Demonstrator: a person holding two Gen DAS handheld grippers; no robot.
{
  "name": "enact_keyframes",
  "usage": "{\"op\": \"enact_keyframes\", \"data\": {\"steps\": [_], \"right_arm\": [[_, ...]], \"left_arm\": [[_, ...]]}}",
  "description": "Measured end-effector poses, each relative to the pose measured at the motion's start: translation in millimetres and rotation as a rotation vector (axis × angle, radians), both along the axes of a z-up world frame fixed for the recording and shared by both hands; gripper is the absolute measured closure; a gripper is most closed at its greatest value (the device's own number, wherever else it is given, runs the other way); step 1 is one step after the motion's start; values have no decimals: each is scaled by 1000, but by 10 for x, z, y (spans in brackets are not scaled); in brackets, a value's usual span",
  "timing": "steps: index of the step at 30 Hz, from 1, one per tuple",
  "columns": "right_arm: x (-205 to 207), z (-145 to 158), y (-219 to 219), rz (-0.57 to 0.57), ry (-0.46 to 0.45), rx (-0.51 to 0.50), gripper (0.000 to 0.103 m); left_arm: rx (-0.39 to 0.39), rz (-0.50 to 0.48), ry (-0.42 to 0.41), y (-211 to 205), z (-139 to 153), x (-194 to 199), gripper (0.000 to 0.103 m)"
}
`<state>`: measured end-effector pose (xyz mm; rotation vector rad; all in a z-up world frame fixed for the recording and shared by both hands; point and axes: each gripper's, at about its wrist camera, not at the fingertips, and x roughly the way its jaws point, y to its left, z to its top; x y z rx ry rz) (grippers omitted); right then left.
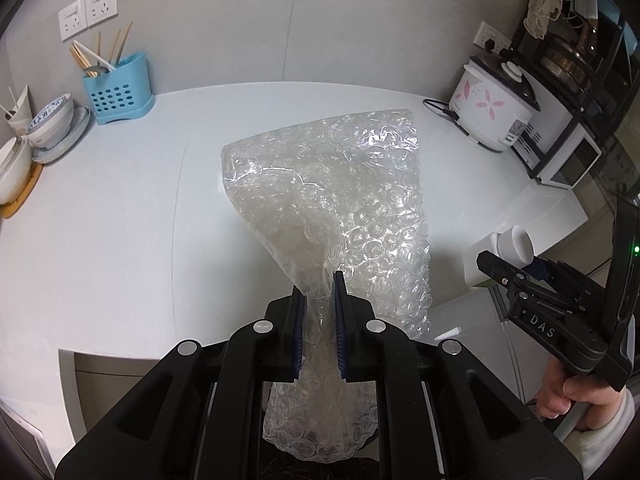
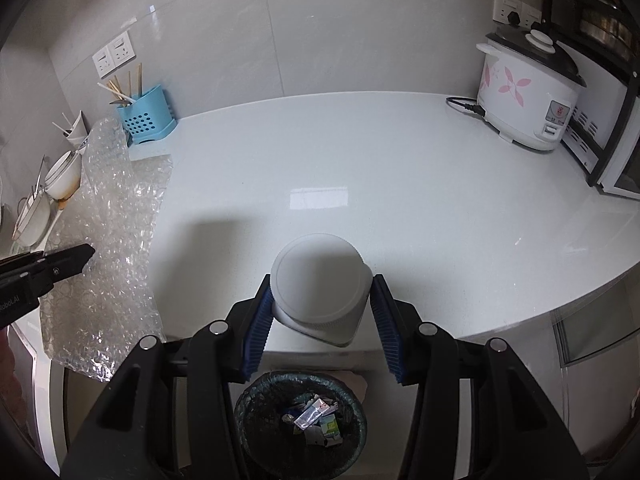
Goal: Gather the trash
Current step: 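Lift the bubble wrap and pill bottle and carry them toward the bin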
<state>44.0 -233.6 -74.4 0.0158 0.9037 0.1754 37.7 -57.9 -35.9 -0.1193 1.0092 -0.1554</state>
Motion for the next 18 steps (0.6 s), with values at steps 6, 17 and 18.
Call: {"op": "enact_keyframes", "data": {"steps": [6,17,18], "right_arm": [[-187,-97,-69,29,17,8,57],[-460,-522,-60,55,95,7,57],[-482,-576,-48,57,104,4,57]], "left_arm": [[7,-51,18,-54,-115,-258,92],[8,-89,82,-123,-679,-574,92],[16,-90,90,-125,-756,-594,92]]}}
